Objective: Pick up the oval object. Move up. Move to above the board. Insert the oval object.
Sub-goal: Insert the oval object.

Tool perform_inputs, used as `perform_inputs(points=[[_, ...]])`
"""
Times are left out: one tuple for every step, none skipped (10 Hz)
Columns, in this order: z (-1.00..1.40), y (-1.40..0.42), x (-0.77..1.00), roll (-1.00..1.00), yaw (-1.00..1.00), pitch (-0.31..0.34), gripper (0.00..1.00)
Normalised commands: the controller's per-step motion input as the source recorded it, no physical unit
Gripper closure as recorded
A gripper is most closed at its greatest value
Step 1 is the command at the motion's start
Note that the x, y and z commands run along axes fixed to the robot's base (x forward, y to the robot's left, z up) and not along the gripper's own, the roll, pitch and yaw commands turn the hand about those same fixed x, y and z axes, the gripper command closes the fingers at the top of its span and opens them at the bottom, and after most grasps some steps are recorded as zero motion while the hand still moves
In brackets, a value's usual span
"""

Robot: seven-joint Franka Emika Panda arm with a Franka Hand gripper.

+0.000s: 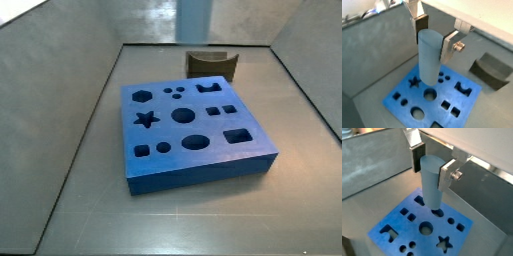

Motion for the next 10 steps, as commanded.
perform_inputs(points=[[-0.78,-0.53,0.19,0.00,0.53,-0.186,1.00],[-0.71,-0.73,0.03,0.03,0.43,-0.231,1.00],[-0.64,-0.74,0.00,0.08,0.38,-0.253,1.00],[-0.31,-0.67,0.00,0.14,0.37,-0.191,1.00],[0.00,-0.25,0.00,0.05,0.15,-0.003,1.00],[-0.07,-0.35,0.00,0.11,0.32,-0.049,1.00],[-0.14,-0.39,-0.01,0.36,0.47,-0.143,1.00],[-0.13,-0.30,0.00,0.47,0.47,-0.154,1.00],[-0.13,-0.29,0.00,0.48,0.45,-0.147,1.00],[-0.04,-0.39,0.01,0.30,0.39,-0.069,1.00]])
